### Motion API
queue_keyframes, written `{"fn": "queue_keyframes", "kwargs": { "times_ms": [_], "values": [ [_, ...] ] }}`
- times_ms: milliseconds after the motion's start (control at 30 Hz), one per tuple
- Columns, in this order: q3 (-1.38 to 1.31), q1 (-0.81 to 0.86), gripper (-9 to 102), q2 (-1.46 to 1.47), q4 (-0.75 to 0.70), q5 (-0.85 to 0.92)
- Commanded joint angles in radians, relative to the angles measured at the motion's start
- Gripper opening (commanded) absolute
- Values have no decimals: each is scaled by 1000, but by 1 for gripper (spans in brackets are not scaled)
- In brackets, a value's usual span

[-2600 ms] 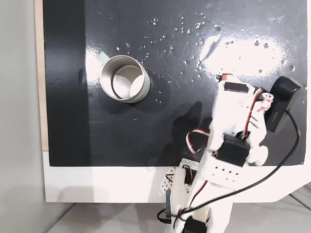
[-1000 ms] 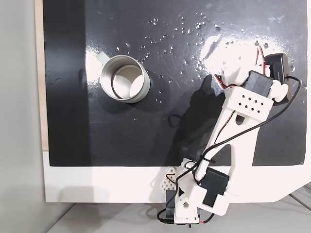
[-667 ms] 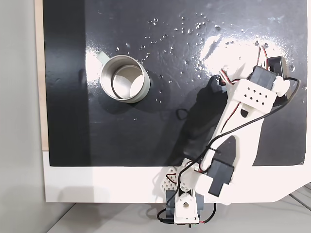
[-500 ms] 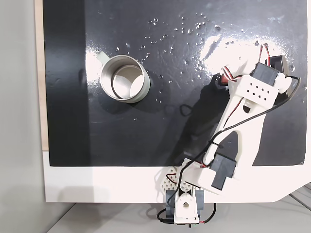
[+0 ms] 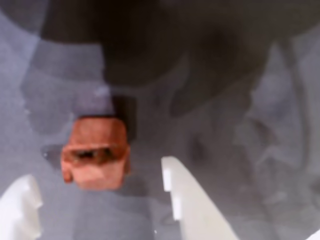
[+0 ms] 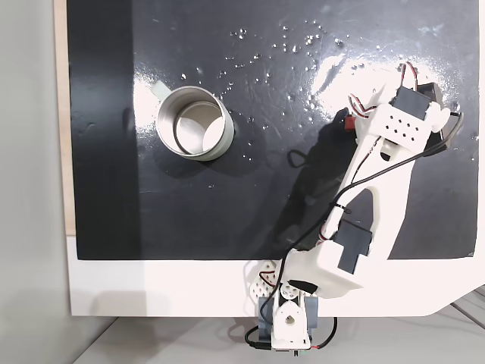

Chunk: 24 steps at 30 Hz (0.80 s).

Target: Grasp a cube and put it in the cup.

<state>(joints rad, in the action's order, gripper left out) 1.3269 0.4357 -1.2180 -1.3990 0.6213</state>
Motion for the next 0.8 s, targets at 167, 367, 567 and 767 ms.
{"fn": "queue_keyframes", "kwargs": {
  "times_ms": [167, 367, 567, 767],
  "values": [
    [-80, 3, 25, 25, 20, 18],
    [-87, 2, 23, 29, 20, 23],
    [-87, 3, 15, 35, 18, 25],
    [-87, 8, 7, 38, 12, 26]
  ]
}}
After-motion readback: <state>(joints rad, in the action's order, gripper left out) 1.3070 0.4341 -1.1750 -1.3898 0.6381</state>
